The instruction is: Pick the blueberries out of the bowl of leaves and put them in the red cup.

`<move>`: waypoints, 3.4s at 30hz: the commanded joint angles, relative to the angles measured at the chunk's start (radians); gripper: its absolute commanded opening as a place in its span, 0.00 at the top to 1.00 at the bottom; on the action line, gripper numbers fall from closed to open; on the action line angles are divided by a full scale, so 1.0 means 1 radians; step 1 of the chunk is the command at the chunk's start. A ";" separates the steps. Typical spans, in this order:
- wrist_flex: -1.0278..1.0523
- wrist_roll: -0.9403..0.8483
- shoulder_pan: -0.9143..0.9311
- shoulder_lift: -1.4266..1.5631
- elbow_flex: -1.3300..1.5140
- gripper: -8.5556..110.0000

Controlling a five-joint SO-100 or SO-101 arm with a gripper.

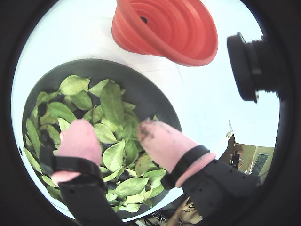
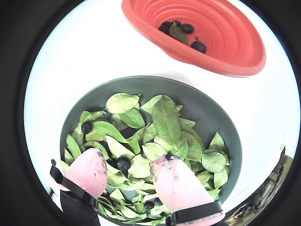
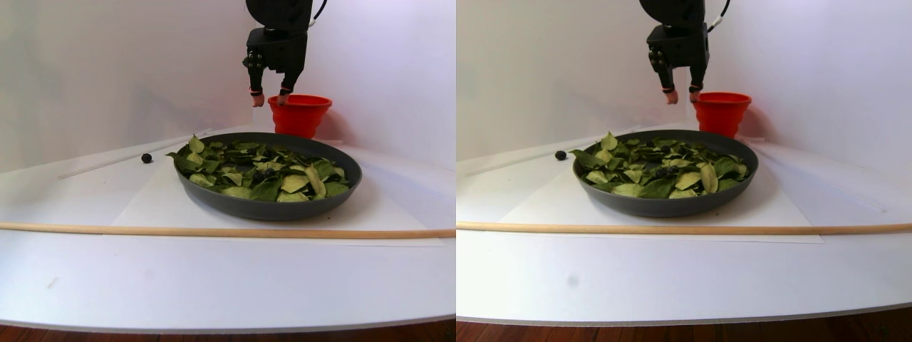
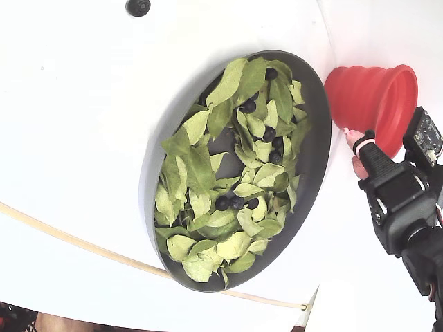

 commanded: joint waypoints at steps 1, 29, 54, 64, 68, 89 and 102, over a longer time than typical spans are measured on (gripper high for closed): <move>0.000 0.014 -0.008 0.150 -0.008 0.77; -0.044 0.075 -0.067 0.081 0.121 0.77; -0.155 0.084 -0.077 -0.075 0.137 0.77; -0.161 0.107 -0.084 -0.124 0.097 0.77; -0.163 0.115 -0.086 -0.144 0.080 0.77; -0.192 0.189 -0.083 -0.215 0.014 0.77; -0.199 0.202 -0.075 -0.256 -0.018 0.77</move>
